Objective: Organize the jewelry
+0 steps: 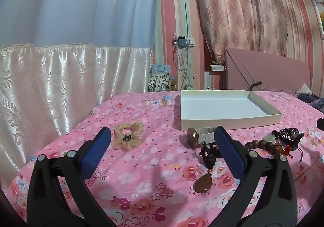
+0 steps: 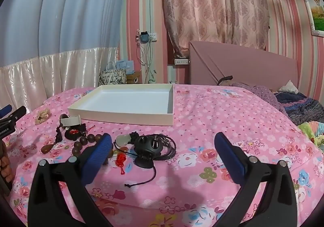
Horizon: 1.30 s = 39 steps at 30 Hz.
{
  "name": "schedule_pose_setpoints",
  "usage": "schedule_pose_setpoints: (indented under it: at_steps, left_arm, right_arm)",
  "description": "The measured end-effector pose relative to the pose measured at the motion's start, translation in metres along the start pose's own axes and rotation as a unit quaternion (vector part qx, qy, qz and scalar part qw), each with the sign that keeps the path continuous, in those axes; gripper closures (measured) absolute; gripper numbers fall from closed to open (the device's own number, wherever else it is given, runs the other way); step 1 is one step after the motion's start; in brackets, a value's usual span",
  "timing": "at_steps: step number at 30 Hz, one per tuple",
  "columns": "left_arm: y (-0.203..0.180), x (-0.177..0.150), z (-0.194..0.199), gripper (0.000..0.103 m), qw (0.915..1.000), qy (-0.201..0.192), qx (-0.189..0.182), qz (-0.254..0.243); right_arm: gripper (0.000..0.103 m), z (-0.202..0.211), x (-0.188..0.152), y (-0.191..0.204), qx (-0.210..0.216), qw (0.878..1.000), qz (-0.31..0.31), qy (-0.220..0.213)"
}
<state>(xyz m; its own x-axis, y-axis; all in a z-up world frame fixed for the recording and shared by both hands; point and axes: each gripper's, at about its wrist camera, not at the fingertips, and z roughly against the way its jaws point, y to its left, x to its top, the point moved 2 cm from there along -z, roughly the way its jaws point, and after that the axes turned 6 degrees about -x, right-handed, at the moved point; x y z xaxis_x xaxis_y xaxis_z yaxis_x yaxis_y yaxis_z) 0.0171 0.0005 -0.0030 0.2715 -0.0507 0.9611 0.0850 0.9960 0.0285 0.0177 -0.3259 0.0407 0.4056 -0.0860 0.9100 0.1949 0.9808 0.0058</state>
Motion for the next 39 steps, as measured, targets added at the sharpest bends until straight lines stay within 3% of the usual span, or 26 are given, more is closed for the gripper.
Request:
schedule_pose_setpoints:
  at_steps: [27, 28, 39]
  left_arm:
    - [0.002, 0.001, 0.002, 0.003, 1.0000, -0.001, -0.001, 0.003]
    - [0.001, 0.001, 0.002, 0.003, 1.0000, 0.000, -0.001, 0.003]
    - [0.002, 0.004, 0.003, 0.003, 0.9999, 0.007, -0.005, 0.011]
  right_arm:
    - [0.002, 0.004, 0.003, -0.018, -0.007, 1.000, -0.005, -0.002]
    - [0.002, 0.003, 0.000, -0.005, -0.008, 1.000, -0.003, -0.001]
    - [0.002, 0.001, -0.001, -0.006, -0.006, 1.000, -0.013, 0.007]
